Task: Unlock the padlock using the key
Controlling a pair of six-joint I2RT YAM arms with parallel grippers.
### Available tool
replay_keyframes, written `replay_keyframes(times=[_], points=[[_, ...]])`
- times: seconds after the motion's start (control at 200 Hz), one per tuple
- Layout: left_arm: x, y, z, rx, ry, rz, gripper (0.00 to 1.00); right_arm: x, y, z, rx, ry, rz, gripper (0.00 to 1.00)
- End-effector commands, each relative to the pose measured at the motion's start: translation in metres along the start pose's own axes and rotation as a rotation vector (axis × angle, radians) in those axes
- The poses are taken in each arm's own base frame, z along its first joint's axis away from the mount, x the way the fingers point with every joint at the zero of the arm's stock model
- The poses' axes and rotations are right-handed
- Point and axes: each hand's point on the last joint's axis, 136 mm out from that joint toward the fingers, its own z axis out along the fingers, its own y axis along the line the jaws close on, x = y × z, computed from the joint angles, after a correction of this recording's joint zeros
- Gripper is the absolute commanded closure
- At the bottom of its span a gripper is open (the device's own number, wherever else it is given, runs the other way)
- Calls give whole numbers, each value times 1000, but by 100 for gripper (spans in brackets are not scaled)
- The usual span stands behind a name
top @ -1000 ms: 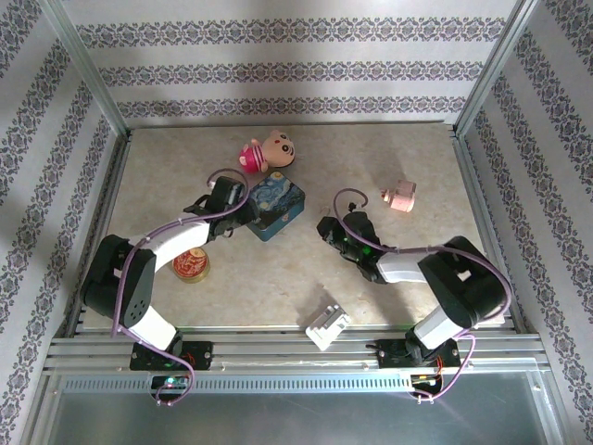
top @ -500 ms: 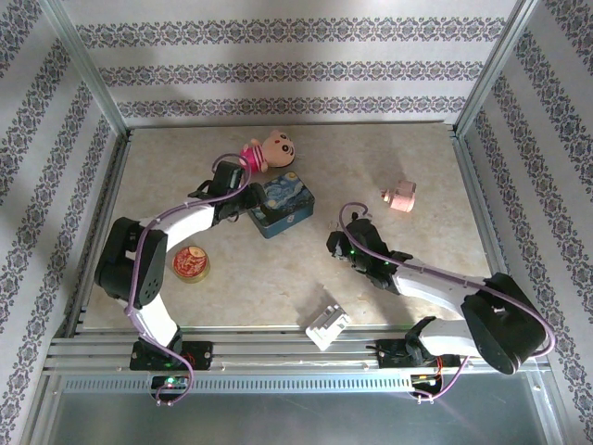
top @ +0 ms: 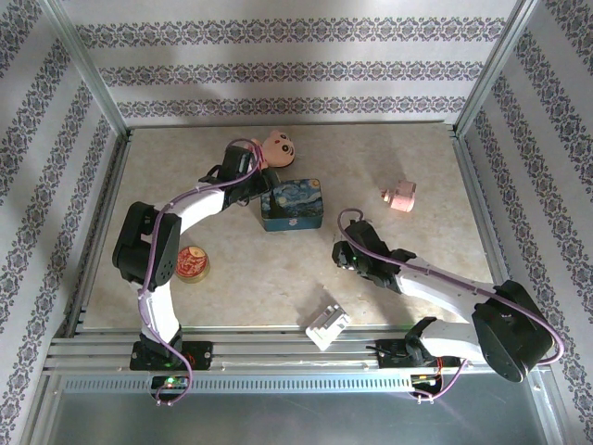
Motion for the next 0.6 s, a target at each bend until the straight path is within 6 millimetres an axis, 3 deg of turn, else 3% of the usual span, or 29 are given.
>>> replay_keyframes(times=[0.0,0.185,0.32,0.595], points=[[-13,-8,-5,35,-22,-13,35,-1,3,-5,28,32,-54,100],[-23,-1,-33,27,-72,-32,25,-2,1,-12,49,101,-81,100],[-27,9,-62,8,-104,-31,0,-5,-10,-19,93,138,-97,100],[-16,58,-131,-94,-214,-51,1,-10,-39,-24,193,207,-115,100]])
